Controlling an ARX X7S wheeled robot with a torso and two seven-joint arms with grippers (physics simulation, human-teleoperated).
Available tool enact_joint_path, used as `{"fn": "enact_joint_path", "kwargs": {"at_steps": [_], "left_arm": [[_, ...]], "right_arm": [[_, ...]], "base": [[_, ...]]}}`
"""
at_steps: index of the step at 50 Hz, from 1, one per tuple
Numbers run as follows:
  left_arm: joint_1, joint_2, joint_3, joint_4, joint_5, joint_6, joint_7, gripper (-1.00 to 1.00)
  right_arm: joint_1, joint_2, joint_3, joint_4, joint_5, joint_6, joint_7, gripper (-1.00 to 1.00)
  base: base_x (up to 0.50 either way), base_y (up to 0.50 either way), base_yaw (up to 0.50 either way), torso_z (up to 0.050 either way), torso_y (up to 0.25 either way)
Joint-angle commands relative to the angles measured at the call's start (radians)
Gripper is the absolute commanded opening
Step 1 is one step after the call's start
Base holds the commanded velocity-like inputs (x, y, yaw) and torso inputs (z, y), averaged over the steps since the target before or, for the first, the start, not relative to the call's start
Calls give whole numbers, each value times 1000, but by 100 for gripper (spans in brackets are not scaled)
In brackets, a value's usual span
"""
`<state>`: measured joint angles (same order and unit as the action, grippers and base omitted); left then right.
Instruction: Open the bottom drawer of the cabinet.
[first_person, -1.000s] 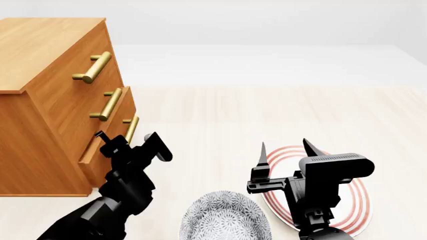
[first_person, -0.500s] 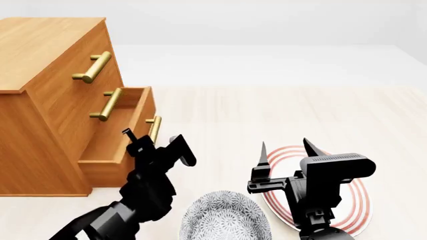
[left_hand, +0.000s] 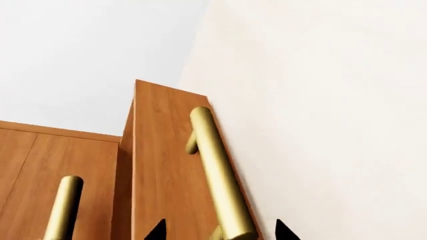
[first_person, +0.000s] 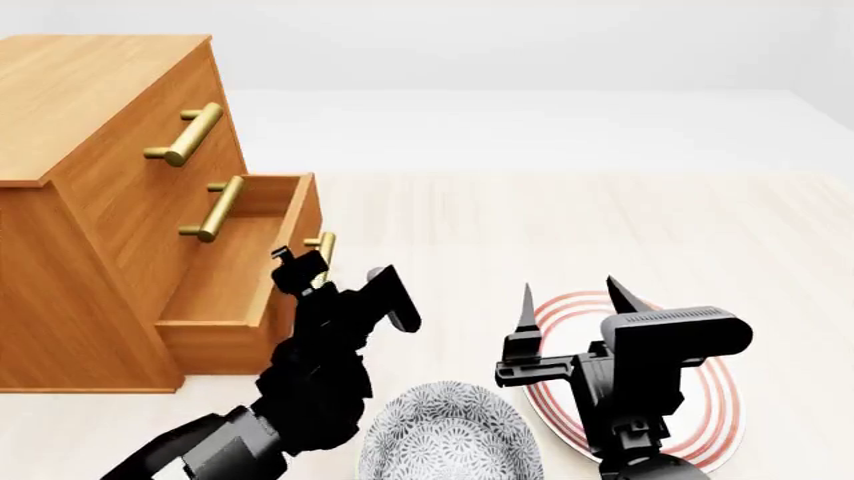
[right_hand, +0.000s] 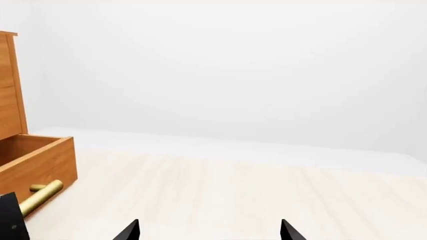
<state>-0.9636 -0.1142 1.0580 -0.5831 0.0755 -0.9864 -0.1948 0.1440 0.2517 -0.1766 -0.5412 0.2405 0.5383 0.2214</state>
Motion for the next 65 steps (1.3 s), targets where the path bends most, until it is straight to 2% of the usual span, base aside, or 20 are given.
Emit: {"fn": "enact_joint_path", "kwargs": {"at_steps": [1, 12, 18, 25, 30, 36, 48, 53, 65], "left_arm": [[10, -41, 18, 296, -23, -138, -35, 100], [14, -61, 24, 392, -23, -167, -29, 100], [-3, -70, -131, 465, -62, -154, -51, 100], [-53, -73, -362, 511, -106, -156, -94, 100], [-84, -55, -551, 480, -187, -173, -74, 100], [-105, -26, -715, 422, -308, -228, 4, 100], [-159, -3, -799, 228, -370, -259, 52, 100], [-182, -3, -798, 123, -344, -219, 27, 100], [-230, -1, -814, -112, -339, -114, 49, 100]], "right_arm": [[4, 4, -3, 5, 7, 0, 5, 100], [5, 8, -6, 3, 14, -1, 8, 100], [8, 8, -5, 7, 20, -4, 9, 100], [11, 9, -10, 13, 20, -7, 12, 100], [15, 10, -16, 14, 20, -6, 14, 100], [18, 12, -18, 16, 22, -3, 17, 100], [21, 19, -20, 0, 29, 8, 26, 100], [22, 20, -23, -3, 30, 9, 29, 100], [15, 25, -23, 1, 35, -1, 33, 100]], "base": [[0, 0, 0, 0, 0], [0, 0, 0, 0, 0], [0, 0, 0, 0, 0], [0, 0, 0, 0, 0], [0, 0, 0, 0, 0], [0, 0, 0, 0, 0], [0, 0, 0, 0, 0], [0, 0, 0, 0, 0], [0, 0, 0, 0, 0]]}}
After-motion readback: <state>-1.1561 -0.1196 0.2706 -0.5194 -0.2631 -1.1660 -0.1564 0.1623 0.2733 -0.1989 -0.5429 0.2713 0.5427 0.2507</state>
